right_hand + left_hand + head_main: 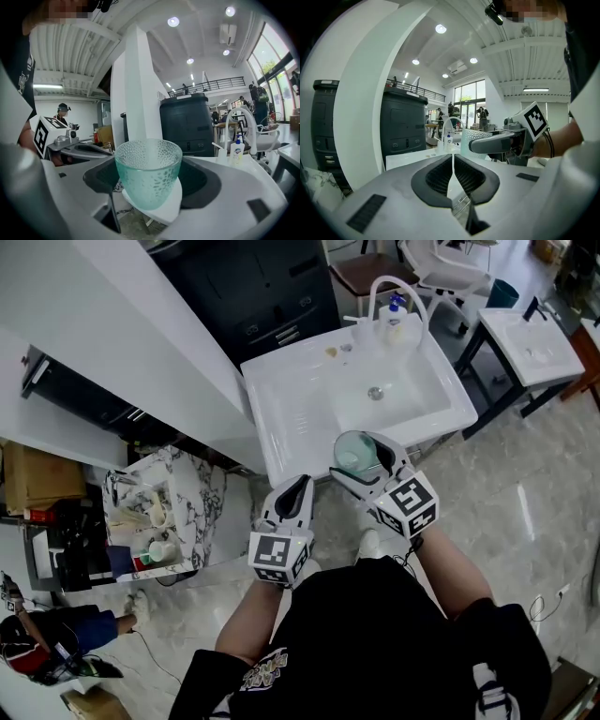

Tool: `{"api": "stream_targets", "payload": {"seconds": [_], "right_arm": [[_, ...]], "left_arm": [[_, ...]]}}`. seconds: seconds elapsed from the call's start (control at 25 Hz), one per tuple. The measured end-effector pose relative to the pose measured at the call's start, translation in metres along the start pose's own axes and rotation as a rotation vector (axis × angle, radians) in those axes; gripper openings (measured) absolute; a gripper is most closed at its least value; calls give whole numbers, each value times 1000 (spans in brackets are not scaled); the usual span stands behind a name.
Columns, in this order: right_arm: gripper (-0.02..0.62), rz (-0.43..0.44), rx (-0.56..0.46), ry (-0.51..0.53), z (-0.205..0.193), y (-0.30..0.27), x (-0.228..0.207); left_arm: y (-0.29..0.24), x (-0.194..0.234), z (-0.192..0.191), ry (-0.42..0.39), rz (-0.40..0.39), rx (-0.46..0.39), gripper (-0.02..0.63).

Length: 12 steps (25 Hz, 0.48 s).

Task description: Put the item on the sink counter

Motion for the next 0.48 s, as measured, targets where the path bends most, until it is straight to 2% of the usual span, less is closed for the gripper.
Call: {"api": "stream_targets", "payload": {"seconds": [0.48], "right_arm": [[426, 57, -7, 30, 6, 15, -42]], "left_arm": [[-37, -28, 7, -2, 51, -7, 26]]}}
Point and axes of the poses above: the fingertips, and each gripper's own axes: y backward along the fingers, x to its left, z out of its top, the point moved 4 cm from there along y, backward along the fingers, and after that the axes turned 1 degree about -z, right-handed, at the moved point
